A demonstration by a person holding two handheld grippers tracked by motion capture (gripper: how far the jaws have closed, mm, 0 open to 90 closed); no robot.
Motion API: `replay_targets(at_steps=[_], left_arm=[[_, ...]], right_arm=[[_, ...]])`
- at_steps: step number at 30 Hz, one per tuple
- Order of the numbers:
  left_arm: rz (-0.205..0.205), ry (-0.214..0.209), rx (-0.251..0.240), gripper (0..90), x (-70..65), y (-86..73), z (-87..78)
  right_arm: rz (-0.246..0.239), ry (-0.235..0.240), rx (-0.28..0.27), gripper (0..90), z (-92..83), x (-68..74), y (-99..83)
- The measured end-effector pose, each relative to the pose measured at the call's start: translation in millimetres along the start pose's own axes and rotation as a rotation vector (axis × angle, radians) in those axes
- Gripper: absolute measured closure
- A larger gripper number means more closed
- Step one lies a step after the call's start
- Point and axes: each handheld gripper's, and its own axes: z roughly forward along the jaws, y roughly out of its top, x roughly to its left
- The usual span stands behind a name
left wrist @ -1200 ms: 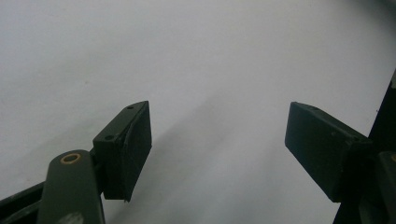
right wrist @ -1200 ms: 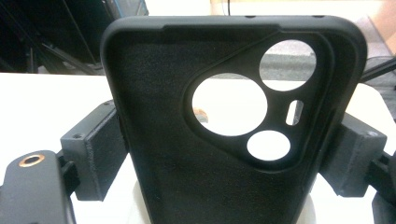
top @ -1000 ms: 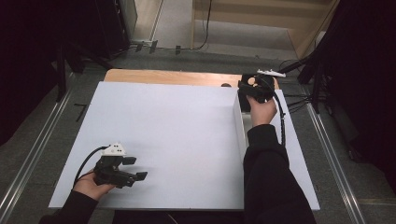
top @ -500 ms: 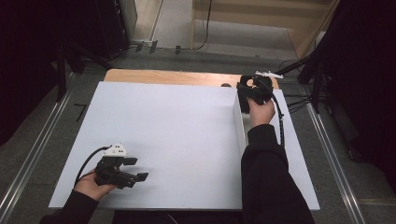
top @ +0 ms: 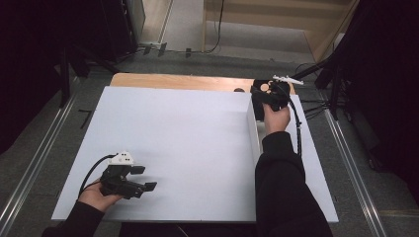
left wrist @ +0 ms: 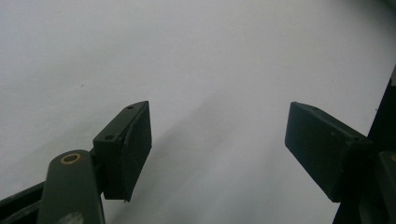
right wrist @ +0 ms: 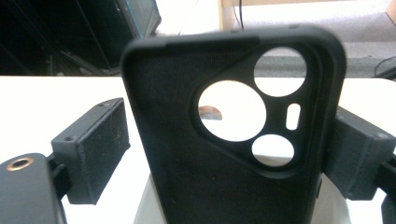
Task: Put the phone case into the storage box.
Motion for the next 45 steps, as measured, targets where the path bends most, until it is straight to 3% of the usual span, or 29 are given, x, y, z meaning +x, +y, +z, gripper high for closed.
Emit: replay_targets(at_steps=[3,17,26,45], left_arm=[[0.001,-0.001,-0.002,23.0,-0.5,-0.2,-0.4],[0.004,0.002,0.004,23.0,-0.9,1.7,2.1],[0.008,-0.003,0.007,23.0,-0.3,2.9,3.6],[0.001,-0.011,-0.002,23.0,3.1,5.1,2.7]], right_arm=[[-0.017,-0.013,0.004,0.3,0.1,0.9,0.2],[-0.032,-0.051,-0.012,0.4,-4.1,-1.1,9.4],[-0.022,-0.044,-0.013,0.4,-10.4,-7.9,19.5],[-0.04,0.04,0.014,0.6,-35.4,5.4,44.0]])
